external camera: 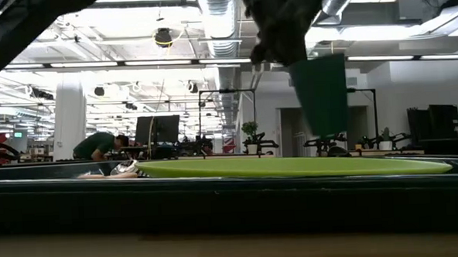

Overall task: Pick and place plate/cup/fork/spoon on tray
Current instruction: Put the blue cup on the black tray to the top right of the green plate

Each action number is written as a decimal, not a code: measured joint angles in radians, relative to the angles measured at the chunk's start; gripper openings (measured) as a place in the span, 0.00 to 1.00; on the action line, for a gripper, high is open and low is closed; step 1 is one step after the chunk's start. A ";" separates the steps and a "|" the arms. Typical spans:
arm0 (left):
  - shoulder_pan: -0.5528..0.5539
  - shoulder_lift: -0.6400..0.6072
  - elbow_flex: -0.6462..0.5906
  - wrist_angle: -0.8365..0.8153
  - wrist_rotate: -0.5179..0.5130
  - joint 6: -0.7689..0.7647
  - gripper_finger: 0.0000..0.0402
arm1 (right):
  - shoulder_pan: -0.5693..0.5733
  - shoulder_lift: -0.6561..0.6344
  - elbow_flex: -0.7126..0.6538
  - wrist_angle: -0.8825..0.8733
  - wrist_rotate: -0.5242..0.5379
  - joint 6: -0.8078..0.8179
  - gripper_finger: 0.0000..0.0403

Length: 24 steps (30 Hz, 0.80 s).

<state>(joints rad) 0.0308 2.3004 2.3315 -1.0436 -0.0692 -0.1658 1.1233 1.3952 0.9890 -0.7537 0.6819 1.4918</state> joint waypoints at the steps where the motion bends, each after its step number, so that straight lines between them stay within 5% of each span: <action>1: 0.010 0.011 0.000 0.000 0.011 -0.002 0.00 | 0.000 0.000 0.000 -0.002 0.000 0.000 0.33; 24: 0.038 0.091 0.000 0.029 0.077 -0.018 0.00 | 0.000 0.000 0.000 -0.001 0.000 -0.008 0.33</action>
<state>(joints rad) 0.0686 2.3917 2.3318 -1.0150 0.0079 -0.1833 1.1233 1.3952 0.9890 -0.7548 0.6819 1.4841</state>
